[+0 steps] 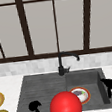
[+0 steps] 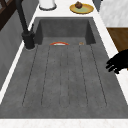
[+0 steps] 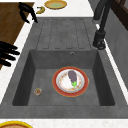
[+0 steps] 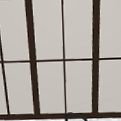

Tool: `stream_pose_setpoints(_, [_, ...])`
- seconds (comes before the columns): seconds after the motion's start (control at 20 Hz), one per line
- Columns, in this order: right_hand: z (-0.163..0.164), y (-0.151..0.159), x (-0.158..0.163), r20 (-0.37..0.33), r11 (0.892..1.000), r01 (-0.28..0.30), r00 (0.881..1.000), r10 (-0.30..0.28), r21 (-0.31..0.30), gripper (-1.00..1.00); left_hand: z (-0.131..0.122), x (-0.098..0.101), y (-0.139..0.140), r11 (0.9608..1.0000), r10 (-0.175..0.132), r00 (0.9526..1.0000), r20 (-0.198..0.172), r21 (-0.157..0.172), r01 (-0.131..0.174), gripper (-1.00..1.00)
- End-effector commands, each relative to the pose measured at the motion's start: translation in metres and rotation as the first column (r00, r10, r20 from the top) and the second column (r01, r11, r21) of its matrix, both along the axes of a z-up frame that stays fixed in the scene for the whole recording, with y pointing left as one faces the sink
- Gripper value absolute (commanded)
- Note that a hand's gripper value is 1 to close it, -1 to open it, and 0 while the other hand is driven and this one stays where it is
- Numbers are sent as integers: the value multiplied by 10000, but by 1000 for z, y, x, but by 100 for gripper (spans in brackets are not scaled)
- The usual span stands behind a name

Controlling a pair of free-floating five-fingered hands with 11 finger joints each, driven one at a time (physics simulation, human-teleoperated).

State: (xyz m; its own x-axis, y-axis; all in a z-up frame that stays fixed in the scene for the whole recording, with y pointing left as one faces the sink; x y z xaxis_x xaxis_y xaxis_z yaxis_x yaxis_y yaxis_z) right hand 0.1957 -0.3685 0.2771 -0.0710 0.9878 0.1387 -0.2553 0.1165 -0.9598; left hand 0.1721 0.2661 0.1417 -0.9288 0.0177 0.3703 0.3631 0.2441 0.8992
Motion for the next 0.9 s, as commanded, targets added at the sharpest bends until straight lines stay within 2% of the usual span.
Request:
stream_pose_setpoints(0.0, [-1,12,6,944,9980,-627,9936,627,-31,-100,0,0,0,10000,0,10000,0,0,0,0])
stream_pose_setpoints(0.2, [0,24,18,1368,9957,-928,9864,915,30,-100,0,0,0,10000,6,10000,4,-2,-6,0])
stream_pose_setpoints(0.5, [7,42,46,1193,9912,-1318,9844,1293,139,-100,0,0,0,10000,11,10000,8,-4,-11,0])
stream_pose_setpoints(0.85, [6,72,105,1045,9945,-1030,9894,1005,192,-100,0,0,0,10000,14,10000,10,-6,-14,0])
